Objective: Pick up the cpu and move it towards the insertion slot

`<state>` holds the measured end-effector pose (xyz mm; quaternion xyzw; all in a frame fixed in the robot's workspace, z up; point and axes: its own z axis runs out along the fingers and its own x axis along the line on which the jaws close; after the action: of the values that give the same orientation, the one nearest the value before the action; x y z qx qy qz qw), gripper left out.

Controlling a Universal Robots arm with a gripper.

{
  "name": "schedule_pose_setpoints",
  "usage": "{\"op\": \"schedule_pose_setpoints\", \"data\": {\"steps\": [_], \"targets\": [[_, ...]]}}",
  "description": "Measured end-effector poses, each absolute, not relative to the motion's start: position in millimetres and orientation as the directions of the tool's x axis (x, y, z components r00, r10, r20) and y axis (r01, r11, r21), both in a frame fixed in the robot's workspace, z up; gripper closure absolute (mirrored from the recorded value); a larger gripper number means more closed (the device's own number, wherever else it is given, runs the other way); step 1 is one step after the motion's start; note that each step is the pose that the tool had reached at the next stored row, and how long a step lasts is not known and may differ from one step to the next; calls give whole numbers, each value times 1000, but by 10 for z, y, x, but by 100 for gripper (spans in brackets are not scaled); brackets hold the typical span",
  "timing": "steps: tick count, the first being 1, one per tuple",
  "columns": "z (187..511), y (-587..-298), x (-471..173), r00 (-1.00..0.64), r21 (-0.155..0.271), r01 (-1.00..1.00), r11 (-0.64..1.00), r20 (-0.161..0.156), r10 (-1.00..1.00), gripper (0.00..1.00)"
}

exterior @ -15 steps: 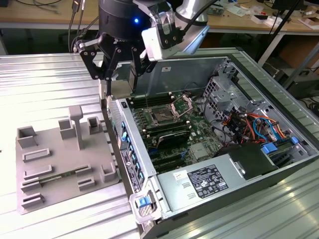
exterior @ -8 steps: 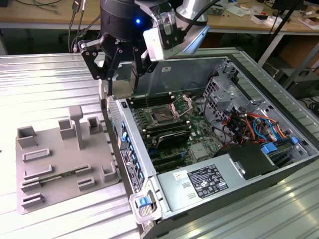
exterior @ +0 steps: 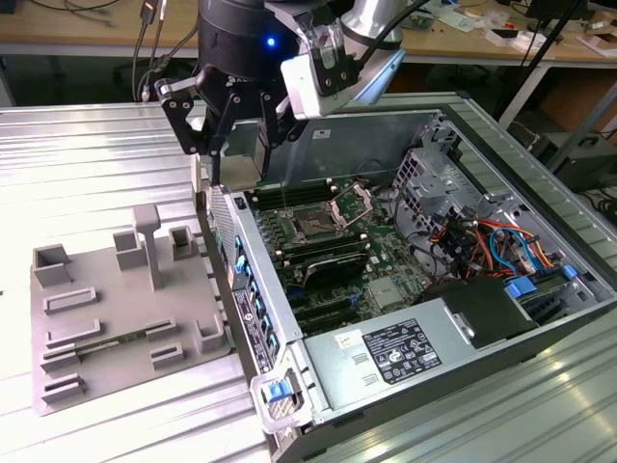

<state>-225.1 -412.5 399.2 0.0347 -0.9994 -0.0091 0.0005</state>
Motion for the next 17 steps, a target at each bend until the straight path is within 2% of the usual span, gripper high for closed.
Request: {"op": "schedule_pose_setpoints", "data": {"steps": [17], "targets": [[3979, -4125, -2200, -998, 18, -69, 997, 0, -69, 47]]}}
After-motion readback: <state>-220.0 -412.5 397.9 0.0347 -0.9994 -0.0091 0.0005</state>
